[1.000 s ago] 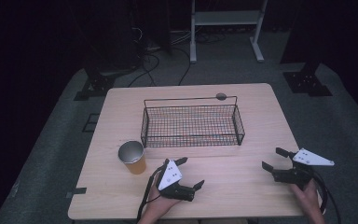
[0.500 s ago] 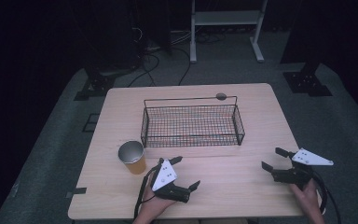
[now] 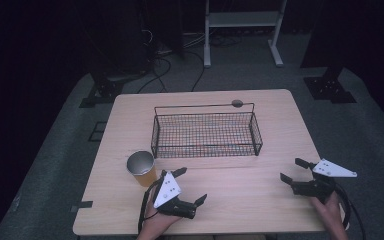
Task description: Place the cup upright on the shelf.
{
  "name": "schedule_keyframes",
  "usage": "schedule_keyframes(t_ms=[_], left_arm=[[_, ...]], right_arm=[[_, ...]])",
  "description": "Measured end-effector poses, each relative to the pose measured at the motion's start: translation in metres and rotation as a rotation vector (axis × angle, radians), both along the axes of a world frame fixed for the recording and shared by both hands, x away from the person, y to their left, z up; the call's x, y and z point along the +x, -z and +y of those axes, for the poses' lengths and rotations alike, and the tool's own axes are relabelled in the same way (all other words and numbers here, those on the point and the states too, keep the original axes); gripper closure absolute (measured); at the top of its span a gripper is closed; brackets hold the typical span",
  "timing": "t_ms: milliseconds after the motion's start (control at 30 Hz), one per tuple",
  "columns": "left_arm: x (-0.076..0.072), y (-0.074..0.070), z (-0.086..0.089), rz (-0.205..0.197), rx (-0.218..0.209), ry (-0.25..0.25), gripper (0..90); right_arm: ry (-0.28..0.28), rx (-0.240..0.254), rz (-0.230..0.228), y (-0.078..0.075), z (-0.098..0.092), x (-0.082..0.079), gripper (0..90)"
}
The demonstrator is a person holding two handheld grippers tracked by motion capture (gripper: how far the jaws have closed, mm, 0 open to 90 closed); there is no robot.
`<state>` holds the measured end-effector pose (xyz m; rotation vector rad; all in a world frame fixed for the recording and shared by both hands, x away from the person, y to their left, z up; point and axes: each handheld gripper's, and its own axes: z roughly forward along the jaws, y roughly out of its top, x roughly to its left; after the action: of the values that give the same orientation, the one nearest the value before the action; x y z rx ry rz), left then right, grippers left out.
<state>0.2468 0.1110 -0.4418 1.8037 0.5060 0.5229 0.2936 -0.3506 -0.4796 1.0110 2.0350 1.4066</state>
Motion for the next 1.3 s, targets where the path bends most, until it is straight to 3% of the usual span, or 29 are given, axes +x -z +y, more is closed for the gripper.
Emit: schedule_keyframes(t_ms=[1300], left_arm=[[-0.029,-0.014,0.074,-0.051,-0.032,-0.136,1.7]], right_arm=[[0.006,-0.003,0.003,0.0,0.0,0.0,13.2]])
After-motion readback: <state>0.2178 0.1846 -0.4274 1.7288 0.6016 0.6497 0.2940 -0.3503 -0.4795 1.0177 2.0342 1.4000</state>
